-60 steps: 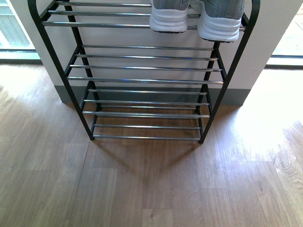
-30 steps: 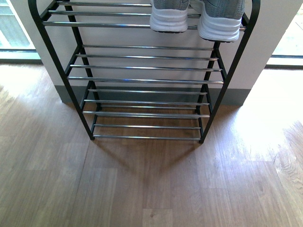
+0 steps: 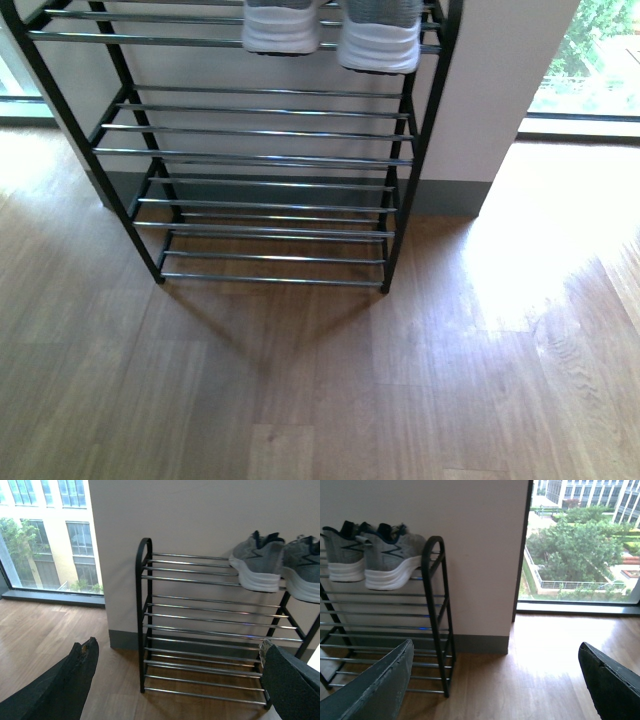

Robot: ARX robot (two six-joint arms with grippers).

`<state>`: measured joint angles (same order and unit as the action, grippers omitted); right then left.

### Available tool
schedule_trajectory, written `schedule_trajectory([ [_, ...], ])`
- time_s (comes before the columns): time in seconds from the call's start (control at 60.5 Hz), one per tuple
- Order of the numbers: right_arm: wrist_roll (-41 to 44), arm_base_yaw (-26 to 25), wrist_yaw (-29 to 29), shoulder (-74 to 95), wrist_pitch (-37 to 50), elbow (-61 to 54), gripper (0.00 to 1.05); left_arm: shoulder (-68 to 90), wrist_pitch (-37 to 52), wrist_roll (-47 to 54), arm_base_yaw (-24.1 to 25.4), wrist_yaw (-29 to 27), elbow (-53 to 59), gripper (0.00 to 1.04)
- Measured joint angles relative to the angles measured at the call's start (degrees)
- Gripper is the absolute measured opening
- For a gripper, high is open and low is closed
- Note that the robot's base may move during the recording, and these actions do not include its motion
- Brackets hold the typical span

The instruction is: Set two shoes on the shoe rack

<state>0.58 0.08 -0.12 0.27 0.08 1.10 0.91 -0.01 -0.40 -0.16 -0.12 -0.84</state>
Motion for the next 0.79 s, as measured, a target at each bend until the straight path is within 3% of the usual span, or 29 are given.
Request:
schedule_trajectory([
  [0.794, 0.0, 0.0, 0.26, -0.04, -0.07, 0.0, 0.96, -0.02, 0.0, 0.07, 0.04, 0.13, 0.0, 0.95],
])
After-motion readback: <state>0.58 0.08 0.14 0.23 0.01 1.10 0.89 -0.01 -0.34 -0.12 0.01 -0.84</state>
